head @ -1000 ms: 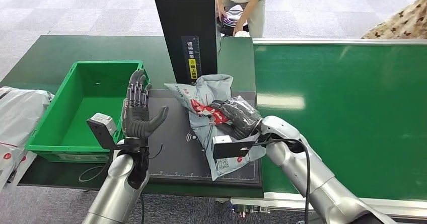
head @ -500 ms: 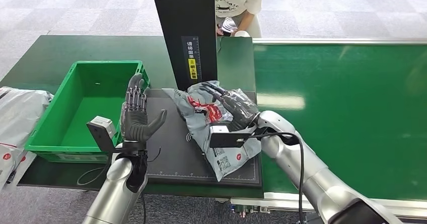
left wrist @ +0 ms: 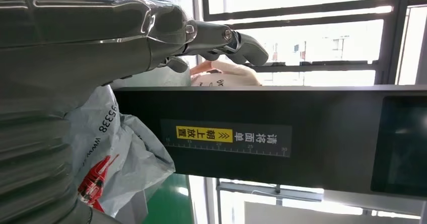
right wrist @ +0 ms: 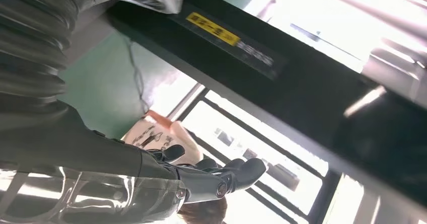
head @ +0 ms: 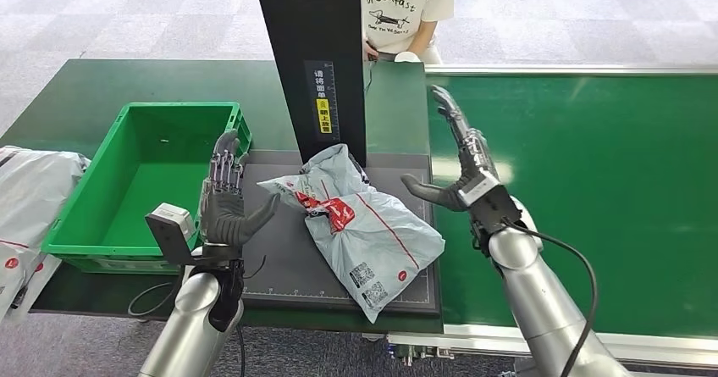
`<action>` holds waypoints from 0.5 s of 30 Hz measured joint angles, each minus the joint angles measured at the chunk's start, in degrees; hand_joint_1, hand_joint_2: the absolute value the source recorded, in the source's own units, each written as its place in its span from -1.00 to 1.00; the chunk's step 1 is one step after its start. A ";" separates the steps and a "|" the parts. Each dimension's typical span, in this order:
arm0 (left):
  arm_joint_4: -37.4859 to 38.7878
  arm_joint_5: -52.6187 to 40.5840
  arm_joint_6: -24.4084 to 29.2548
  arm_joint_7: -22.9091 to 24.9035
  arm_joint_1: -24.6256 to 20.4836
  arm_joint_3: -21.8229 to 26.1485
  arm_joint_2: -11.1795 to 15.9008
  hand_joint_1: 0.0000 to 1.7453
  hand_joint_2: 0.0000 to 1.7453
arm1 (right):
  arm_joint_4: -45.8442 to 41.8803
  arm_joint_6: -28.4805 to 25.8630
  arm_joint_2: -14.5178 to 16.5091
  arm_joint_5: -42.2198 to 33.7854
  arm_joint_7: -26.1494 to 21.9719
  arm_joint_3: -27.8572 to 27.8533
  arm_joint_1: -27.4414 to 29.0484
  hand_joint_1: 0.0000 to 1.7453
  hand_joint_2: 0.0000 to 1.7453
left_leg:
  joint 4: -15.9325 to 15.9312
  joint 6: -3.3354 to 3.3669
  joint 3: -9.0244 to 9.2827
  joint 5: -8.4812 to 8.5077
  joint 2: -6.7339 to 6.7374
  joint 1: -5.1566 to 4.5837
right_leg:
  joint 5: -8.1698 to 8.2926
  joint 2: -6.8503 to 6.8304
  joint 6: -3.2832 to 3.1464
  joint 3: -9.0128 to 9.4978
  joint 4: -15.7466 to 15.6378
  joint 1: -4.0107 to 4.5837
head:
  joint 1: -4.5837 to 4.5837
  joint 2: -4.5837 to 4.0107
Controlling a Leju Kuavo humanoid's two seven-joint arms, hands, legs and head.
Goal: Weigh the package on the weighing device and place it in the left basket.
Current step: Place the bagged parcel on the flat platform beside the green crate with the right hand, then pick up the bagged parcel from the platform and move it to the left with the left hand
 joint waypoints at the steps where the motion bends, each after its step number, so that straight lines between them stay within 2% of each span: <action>1: -0.02 -0.92 0.13 0.00 0.11 -0.01 0.02 -1.00 1.00 | -1.66 0.53 -0.04 -1.37 -0.20 -1.39 1.21 -1.00 1.00 | 0.00 0.00 0.00 0.00 0.00 0.00 | 0.00 0.00 0.00 -0.01 0.00 0.00 | 0.00 0.00; 5: -0.01 -10.23 1.65 1.02 0.13 -1.18 0.74 -1.00 1.00 | -7.61 1.29 -0.38 -3.83 -0.06 -6.12 4.98 -1.00 1.00 | 0.00 -0.02 0.00 -0.02 0.02 0.00 | 0.00 0.01 0.00 -0.03 -0.01 0.00 | 0.01 0.00; 10: 1.33 -28.35 1.40 7.73 -1.08 -5.92 2.14 -1.00 1.00 | -12.25 2.04 -0.69 -4.47 0.68 -10.63 8.09 -1.00 1.00 | 0.00 -0.02 0.00 -0.01 0.03 -0.01 | 0.01 0.02 0.00 -0.02 -0.02 0.00 | 0.00 0.00; 15: 6.43 -41.30 -2.10 14.41 -4.66 -10.37 2.86 -1.00 1.00 | -14.79 4.09 -0.56 -2.60 1.40 -14.25 10.29 -1.00 1.00 | 0.00 -0.01 0.00 -0.01 0.04 -0.01 | 0.03 0.03 -0.02 -0.02 -0.01 -0.05 | 0.01 0.00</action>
